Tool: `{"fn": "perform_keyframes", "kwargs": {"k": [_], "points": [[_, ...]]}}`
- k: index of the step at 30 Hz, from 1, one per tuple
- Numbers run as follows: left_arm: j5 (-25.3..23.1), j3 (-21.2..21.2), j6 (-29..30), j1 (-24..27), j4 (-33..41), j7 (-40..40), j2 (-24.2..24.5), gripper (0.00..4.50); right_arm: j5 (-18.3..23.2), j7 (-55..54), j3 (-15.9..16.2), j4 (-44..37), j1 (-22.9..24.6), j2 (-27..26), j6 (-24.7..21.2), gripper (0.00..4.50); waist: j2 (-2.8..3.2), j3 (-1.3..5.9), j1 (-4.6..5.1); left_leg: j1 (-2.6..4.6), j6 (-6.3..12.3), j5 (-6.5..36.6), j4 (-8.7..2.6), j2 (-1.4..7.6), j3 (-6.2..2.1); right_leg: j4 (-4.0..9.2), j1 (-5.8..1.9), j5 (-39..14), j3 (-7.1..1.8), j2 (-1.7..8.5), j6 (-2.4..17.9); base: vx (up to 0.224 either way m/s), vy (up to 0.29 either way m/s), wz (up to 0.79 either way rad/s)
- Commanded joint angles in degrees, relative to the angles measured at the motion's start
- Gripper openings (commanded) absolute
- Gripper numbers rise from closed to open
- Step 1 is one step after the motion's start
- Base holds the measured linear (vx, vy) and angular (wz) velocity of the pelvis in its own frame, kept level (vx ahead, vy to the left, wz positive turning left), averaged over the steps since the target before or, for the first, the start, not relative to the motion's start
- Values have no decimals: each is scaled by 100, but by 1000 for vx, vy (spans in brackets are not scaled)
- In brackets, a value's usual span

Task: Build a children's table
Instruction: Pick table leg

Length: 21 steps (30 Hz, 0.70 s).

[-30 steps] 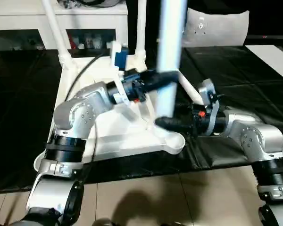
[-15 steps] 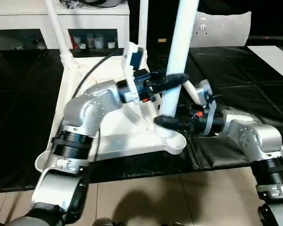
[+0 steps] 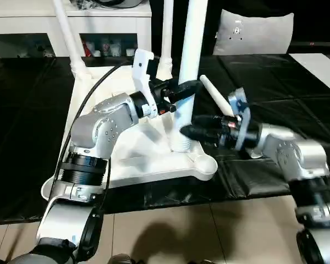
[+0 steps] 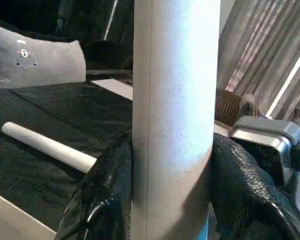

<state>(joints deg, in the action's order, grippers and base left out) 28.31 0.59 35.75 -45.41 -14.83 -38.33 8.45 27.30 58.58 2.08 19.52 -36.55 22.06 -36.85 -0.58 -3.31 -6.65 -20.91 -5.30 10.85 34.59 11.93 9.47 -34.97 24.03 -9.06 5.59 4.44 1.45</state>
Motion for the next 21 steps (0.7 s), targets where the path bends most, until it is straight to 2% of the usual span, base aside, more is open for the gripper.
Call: {"fn": "perform_keyframes", "kwargs": {"k": [1, 7, 14, 16, 19, 21], "points": [[-39, -48, -22, -7, 170, 24, -1, 184, -56, -71, -41, 81, -77, 12, 66, 447, -82, 451, -21, -21, 244, 459, -330, 51, 35, 423, -426, -1558, -255, 329, 794, 0, 0, 0], [-129, -259, -186, 86, 383, -135, -52, 184, -5, -127, -11, 131, -132, -123, -55, 447, -82, 456, -15, -27, 275, 444, -331, 61, 31, 414, -433, -1503, -258, 334, 819, 0, 0, 0], [-164, -507, -225, 172, 572, -319, -97, 184, -48, -131, 27, 293, -222, -257, 30, 447, -83, 450, 5, -22, 249, 499, -336, 66, 36, 418, -424, -1577, -261, 338, 837, 0, 0, 0], [-178, -544, -217, 186, 601, -343, -115, 184, -54, -113, 44, 311, -239, -281, 54, 419, -79, 451, 0, -17, 246, 502, -336, 68, 36, 423, -422, -1597, -265, 338, 810, 0, 0, 0], [-184, -589, -220, 205, 632, -357, -127, 184, -68, -90, 65, 301, -250, -313, 69, 409, -81, 449, 8, -16, 253, 489, -337, 68, 37, 417, -420, -1512, -264, 328, 821, 0, 0, 0], [-190, -612, -232, 212, 639, -359, -131, 184, -87, -65, 87, 295, -254, -325, 70, 370, -84, 455, 4, -19, 252, 447, -336, 66, 34, 407, -428, -1481, -265, 331, 822, 0, 0, 0]]}}
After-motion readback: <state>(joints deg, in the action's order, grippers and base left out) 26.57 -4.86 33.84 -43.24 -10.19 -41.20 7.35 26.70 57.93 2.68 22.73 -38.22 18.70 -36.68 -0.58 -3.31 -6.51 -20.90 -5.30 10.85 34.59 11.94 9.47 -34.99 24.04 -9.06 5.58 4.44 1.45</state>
